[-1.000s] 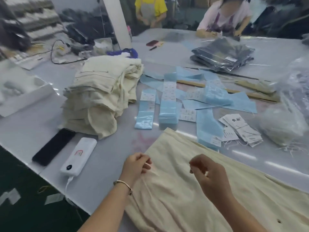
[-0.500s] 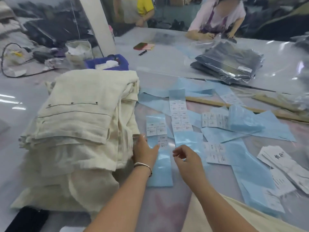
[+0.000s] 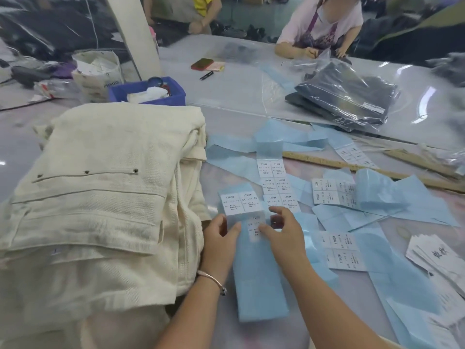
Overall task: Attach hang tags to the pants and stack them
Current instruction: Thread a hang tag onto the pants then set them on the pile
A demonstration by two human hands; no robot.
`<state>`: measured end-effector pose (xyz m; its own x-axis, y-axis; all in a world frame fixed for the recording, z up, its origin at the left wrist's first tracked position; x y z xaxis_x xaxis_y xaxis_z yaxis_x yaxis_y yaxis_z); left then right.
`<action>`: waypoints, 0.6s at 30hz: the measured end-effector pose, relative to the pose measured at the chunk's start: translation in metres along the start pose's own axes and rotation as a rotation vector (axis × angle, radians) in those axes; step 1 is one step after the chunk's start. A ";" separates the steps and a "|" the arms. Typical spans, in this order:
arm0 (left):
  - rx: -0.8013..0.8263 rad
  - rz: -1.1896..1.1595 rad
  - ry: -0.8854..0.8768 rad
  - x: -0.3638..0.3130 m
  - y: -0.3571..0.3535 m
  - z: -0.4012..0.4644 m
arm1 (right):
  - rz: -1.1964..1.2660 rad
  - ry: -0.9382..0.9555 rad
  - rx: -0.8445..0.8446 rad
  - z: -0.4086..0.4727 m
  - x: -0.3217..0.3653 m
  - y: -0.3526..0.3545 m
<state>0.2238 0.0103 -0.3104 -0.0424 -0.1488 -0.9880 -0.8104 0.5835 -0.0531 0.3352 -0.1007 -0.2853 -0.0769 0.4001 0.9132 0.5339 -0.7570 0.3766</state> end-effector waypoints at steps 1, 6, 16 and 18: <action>-0.027 0.022 -0.034 -0.003 0.001 -0.001 | 0.017 0.020 -0.014 -0.001 0.002 0.002; -0.062 0.037 -0.148 -0.016 0.000 -0.004 | 0.005 0.067 -0.054 -0.006 0.008 0.010; 0.392 -0.269 0.078 -0.014 -0.021 -0.010 | -0.348 0.374 0.217 0.000 0.051 -0.004; 0.452 -0.510 0.146 -0.017 -0.024 -0.011 | -0.380 0.371 0.216 0.002 0.053 -0.005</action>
<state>0.2378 -0.0098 -0.2908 0.1749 -0.5802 -0.7954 -0.4285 0.6825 -0.5921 0.3301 -0.0746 -0.2390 -0.5670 0.3855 0.7279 0.5681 -0.4568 0.6845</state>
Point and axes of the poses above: each hand's wrist, its own z-axis towards the middle knuckle, its own y-axis out of the back of the hand, x = y × z, the point moved 5 cm from there along z, towards the middle knuckle, and after that the axes turned 4 degrees about x, right-handed, at the moved point
